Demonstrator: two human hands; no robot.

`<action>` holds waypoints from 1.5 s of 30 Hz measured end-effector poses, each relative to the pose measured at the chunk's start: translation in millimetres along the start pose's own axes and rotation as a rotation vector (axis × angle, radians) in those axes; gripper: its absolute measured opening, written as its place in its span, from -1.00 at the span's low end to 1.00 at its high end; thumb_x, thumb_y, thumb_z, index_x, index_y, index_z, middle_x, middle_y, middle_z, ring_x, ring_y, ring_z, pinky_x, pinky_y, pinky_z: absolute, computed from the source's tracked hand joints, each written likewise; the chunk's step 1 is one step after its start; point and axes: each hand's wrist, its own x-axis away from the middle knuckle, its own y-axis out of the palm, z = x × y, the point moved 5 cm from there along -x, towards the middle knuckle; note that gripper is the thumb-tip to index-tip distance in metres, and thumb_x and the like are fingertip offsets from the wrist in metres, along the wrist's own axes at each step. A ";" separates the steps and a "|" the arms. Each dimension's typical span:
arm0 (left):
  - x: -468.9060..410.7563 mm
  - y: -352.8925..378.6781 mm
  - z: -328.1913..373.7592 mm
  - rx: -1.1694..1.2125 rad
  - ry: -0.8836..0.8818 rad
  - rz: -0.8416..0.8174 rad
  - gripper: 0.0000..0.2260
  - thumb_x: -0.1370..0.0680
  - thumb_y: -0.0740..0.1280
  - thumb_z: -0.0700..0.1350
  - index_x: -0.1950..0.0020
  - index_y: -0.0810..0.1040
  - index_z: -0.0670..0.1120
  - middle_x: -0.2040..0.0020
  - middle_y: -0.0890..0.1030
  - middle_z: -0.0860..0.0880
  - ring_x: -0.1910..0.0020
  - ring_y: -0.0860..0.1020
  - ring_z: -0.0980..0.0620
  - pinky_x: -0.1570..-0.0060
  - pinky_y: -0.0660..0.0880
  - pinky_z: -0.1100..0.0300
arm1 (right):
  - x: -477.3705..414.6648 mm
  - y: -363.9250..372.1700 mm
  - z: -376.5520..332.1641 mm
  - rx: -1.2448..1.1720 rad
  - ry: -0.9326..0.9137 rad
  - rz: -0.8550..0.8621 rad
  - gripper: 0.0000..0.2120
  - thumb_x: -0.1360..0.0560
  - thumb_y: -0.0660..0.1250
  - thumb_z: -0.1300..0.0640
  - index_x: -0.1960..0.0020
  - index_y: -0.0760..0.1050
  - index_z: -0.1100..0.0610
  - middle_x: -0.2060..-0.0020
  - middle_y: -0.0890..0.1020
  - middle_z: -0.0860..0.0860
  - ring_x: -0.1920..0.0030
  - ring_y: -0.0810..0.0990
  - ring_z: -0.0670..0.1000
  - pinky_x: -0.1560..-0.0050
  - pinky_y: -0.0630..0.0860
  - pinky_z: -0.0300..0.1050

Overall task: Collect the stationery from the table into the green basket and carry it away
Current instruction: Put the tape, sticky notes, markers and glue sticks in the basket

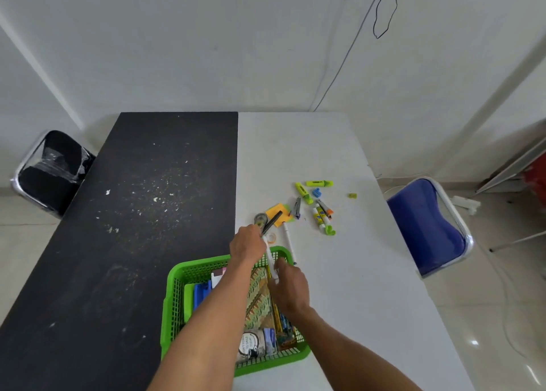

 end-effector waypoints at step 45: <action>-83.6 32.2 -7.7 0.181 -0.008 -0.117 -0.75 -0.52 0.19 -0.20 -0.06 0.63 -0.06 0.01 0.63 -0.12 0.08 0.60 -0.13 0.16 0.58 0.04 | -157.0 9.0 64.2 -0.053 0.386 -0.139 -0.72 -0.45 0.35 0.14 -0.16 0.51 0.12 -0.12 0.58 0.09 -0.15 0.53 0.11 0.04 0.45 -0.12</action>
